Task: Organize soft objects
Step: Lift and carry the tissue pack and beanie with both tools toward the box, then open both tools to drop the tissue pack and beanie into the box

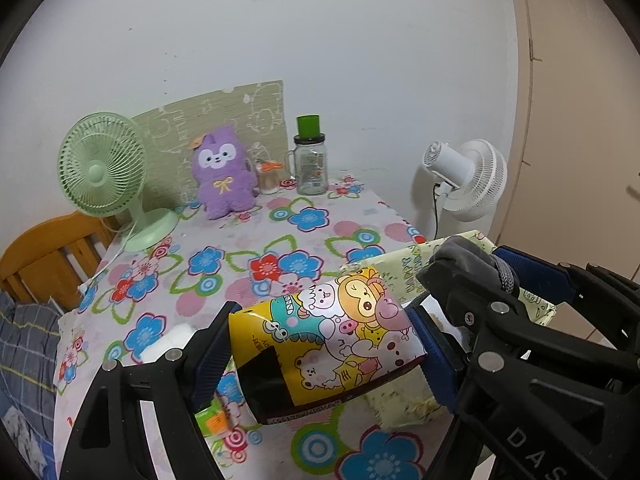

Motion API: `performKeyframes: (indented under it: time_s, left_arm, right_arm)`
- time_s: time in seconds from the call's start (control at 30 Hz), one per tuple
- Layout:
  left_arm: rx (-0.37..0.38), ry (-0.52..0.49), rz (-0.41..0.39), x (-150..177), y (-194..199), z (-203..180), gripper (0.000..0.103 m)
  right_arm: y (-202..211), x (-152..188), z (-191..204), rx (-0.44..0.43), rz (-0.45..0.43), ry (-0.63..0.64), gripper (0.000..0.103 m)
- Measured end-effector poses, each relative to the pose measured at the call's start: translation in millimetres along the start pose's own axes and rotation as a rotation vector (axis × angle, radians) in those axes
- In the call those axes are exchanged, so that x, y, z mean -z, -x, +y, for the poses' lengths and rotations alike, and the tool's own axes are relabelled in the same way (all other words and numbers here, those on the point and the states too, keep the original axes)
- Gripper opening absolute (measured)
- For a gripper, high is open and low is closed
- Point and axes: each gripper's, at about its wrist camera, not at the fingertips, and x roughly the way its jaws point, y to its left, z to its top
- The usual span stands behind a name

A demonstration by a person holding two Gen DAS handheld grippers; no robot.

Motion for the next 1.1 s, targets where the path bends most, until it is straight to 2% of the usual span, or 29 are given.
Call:
performKeyframes:
  time_s: [0.93, 1.1]
  left_arm:
    - [0.102, -0.067, 0.050, -22, -56, -57, 0.084]
    - [0.118, -0.078, 0.068, -24, -69, -65, 0.088]
  right_arm:
    - [-33, -7, -69, 0.089, 0.028, -0.068, 0.051]
    - [-44, -5, -78, 0.099, 0.039, -0.081, 0.051]
